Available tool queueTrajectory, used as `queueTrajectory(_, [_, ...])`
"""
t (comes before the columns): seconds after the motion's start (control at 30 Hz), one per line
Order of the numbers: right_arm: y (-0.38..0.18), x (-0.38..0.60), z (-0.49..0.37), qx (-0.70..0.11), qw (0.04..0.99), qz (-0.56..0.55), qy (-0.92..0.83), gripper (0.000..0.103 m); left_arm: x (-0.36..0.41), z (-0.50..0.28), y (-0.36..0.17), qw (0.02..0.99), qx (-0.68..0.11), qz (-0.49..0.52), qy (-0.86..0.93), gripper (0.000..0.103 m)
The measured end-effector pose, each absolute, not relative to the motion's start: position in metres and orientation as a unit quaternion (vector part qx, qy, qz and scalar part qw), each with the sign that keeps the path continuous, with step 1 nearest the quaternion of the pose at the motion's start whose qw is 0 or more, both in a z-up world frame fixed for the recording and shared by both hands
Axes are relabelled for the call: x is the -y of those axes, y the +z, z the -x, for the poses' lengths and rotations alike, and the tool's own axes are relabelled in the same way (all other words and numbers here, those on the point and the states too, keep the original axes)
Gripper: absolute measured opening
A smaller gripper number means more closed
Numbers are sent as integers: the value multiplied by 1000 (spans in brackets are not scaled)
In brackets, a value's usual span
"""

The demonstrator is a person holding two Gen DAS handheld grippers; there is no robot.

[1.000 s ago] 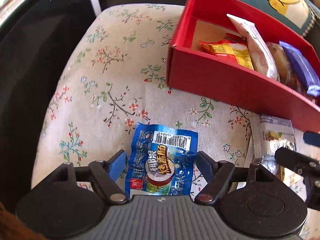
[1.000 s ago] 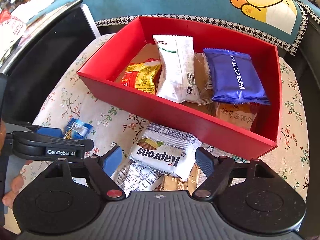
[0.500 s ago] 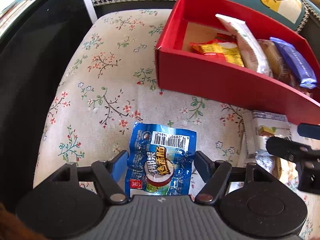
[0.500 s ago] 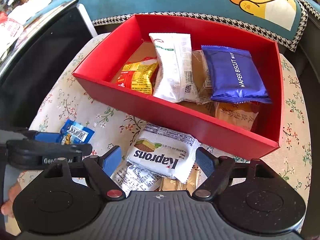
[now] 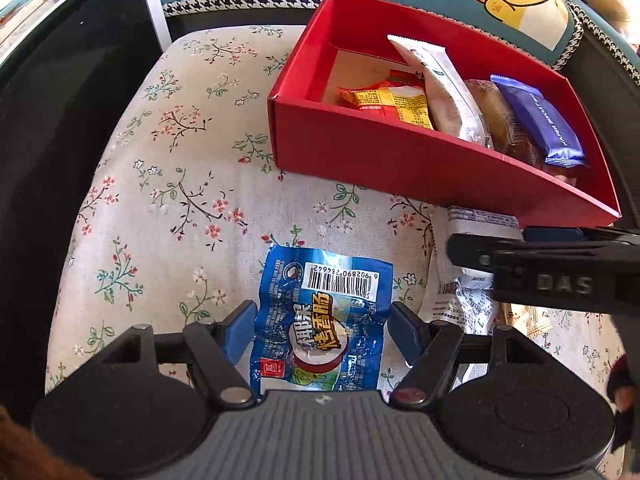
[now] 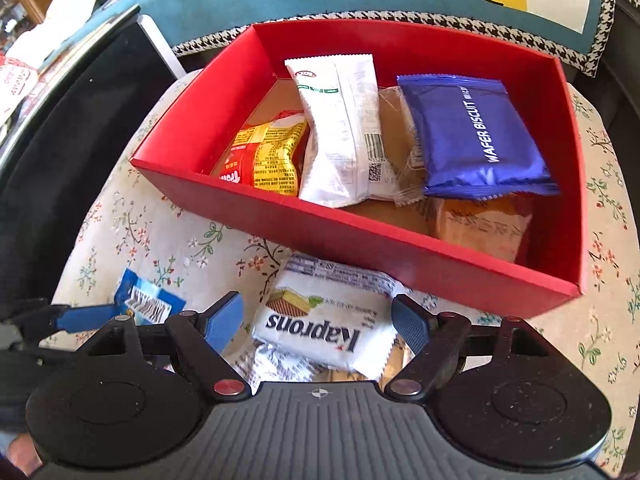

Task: Organize snacks
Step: 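Grasp the blue sausage packet with the left tool while the right tool grasps the Kaprons wafer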

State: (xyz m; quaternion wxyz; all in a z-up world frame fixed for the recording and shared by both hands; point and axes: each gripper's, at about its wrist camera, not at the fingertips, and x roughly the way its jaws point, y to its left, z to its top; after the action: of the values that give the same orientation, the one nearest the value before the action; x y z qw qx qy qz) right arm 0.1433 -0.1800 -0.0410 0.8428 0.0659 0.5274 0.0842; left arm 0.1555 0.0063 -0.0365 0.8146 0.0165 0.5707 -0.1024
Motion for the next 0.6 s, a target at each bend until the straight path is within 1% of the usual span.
queueTrajectory(0.17, [-54, 171, -150, -530, 844, -44, 72, 89, -8, -156, -41, 811, -576, -15, -104, 103])
queueTrajectory(0.23, [-52, 167, -149, -527, 847, -24, 65, 83, -8, -156, -42, 809, -578, -15, -105, 103])
queueTrajectory(0.33, [-50, 170, -145, -526, 848, -21, 64, 78, -8, -153, -40, 811, -575, -16, -110, 103])
queueTrajectory(0.6, [-32, 190, -102, -524, 849, -26, 64, 77, -6, -131, -34, 810, -572, -12, -127, 103])
